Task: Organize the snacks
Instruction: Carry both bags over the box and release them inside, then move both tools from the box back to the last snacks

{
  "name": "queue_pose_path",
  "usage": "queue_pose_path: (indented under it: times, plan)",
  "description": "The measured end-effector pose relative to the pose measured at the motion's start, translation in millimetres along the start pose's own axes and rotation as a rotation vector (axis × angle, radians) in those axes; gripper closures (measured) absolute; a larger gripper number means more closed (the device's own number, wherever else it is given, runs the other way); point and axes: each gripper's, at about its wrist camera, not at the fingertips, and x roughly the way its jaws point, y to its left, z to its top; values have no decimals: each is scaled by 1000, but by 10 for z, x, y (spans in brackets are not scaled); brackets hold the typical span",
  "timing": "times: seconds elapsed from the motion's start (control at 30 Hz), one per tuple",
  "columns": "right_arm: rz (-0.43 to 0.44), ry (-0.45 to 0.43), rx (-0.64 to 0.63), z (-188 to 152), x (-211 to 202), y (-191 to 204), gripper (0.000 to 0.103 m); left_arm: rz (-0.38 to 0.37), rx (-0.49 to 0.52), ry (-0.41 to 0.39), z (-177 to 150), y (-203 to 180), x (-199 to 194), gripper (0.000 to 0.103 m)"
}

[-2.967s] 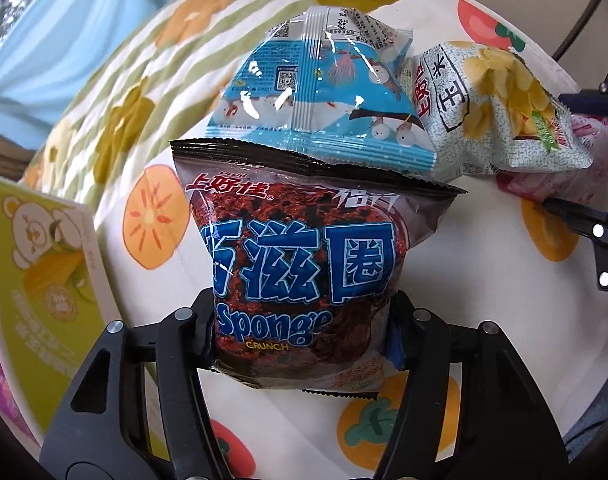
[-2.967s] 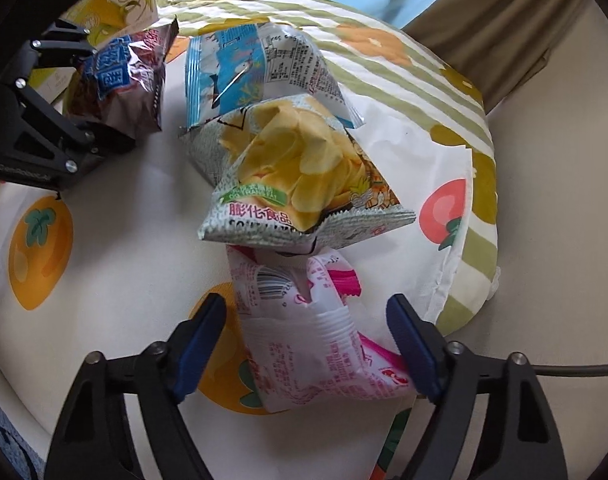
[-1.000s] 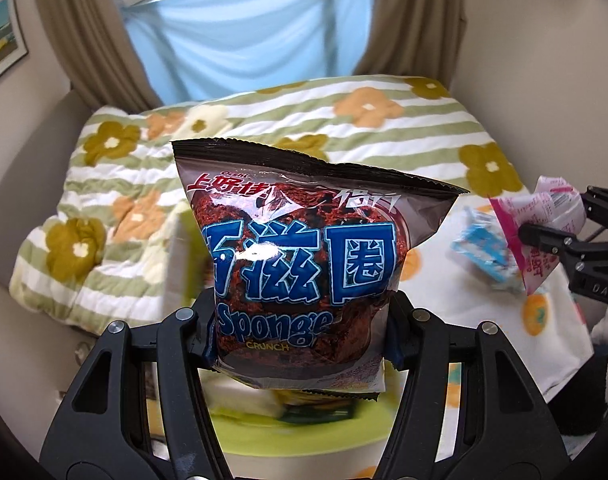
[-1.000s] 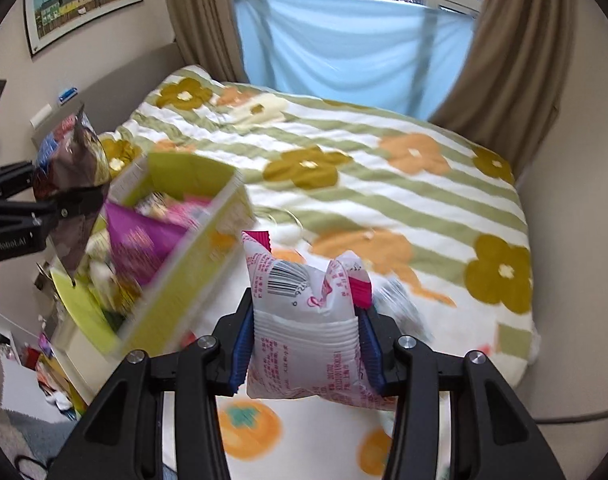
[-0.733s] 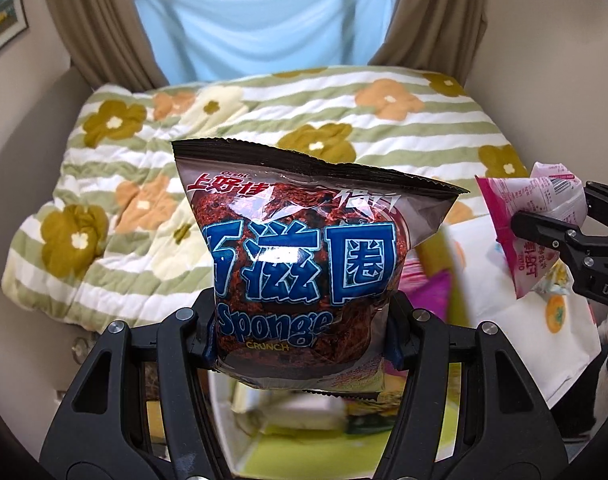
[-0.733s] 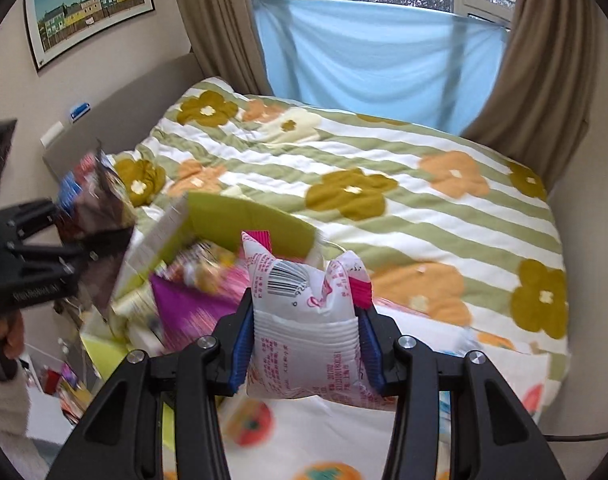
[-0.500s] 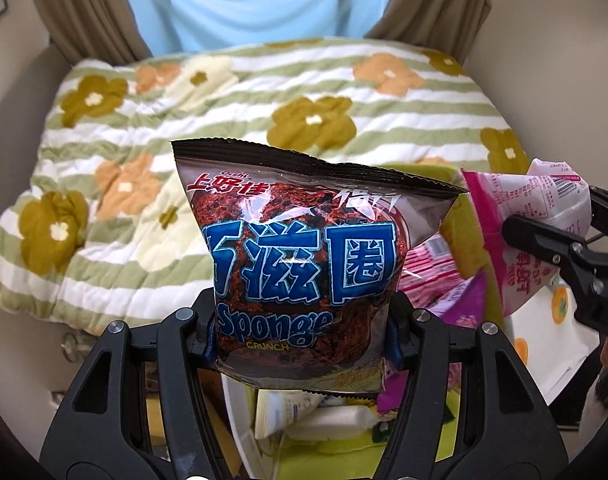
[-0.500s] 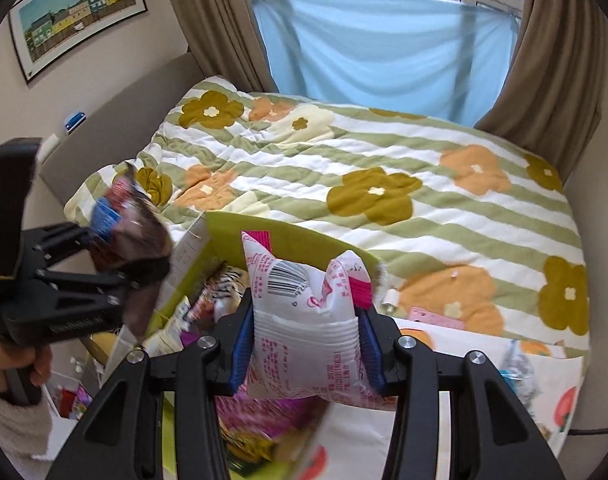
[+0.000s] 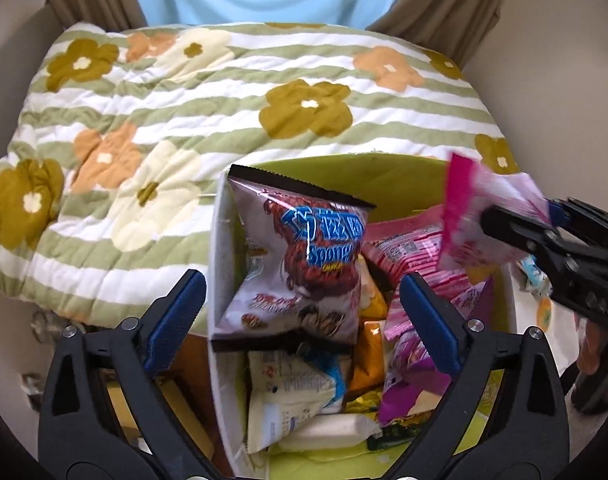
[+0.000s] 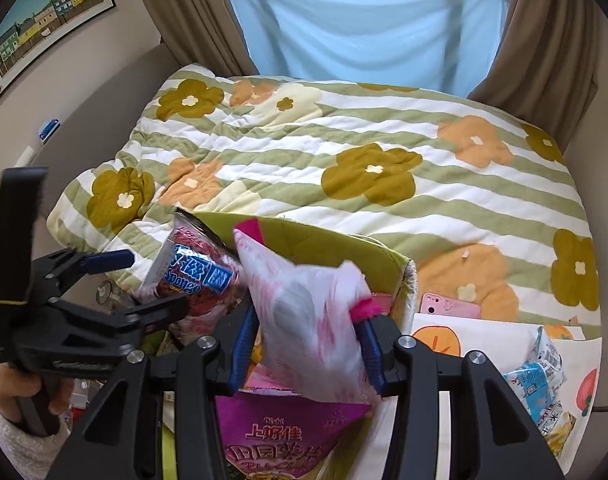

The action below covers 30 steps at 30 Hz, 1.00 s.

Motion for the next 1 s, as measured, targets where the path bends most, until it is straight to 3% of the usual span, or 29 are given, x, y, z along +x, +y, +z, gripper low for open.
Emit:
queue_pose_path:
  times: [0.1,0.17,0.47,0.5,0.57,0.63,1.0]
  plan:
    - [21,18,17,25,104,-13,61,22,2,-10,-70,-3,-45,6]
    - [25,21,13,50,162,3,66,24,0,-22,-105,-7,-74,6]
    - [49,20,-6,127,291,55,67,43,-20,-47,-167,4,-163,6]
    - [56,7,-3,122,281,58,64,42,-25,-49,-181,1,-178,6]
    - [59,-21,17,109,242,42,45,45,-31,-55,-210,2,-213,6]
    - [80,-47,32,86,186,19,6,54,-33,-58,-250,-6,-243,6]
    - [36,-135,3,-155,-189,73,4,86,-33,-103,-435,-150,-567,6]
